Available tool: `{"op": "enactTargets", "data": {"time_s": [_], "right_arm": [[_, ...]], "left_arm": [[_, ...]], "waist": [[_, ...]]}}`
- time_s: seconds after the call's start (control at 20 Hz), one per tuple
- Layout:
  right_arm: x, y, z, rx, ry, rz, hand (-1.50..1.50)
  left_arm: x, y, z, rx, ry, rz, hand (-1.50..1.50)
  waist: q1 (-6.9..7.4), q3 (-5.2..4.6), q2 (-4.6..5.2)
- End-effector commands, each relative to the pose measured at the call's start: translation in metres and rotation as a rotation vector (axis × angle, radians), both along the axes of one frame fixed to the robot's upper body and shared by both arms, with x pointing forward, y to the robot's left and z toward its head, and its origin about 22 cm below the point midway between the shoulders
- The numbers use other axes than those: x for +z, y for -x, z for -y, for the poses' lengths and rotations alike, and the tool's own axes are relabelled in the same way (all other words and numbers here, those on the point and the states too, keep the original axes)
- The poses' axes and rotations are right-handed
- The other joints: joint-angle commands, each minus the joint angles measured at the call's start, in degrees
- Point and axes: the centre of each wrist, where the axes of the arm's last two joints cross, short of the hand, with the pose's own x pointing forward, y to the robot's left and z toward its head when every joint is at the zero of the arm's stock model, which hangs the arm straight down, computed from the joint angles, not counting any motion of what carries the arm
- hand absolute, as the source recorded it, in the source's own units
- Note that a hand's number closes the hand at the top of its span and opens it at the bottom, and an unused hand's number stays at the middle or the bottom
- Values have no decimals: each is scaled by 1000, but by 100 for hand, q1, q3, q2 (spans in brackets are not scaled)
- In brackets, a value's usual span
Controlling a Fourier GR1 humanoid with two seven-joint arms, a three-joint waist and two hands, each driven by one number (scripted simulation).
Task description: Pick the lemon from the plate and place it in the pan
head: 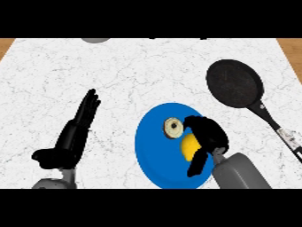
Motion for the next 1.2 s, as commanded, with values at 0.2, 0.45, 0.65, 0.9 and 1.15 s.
{"op": "enactTargets", "data": {"time_s": [0.2,0.45,0.65,0.9,1.15], "right_arm": [[-7,-9,4,9,17,66,150],[4,5,-23,5,-27,227,150],[26,28,-62,62,-104,313,150],[43,19,-60,-13,-90,560,150],[84,39,-53,-84,-225,718,150]], "left_arm": [[3,-13,5,3,-11,11,0],[-13,-5,6,-10,8,12,0],[9,-9,-3,6,-11,2,0],[6,3,-10,10,-3,-4,0],[-5,10,3,16,-3,8,0]], "waist": [[0,65,94],[-2,64,93],[-10,64,82],[-7,64,78],[-40,64,75]]}}
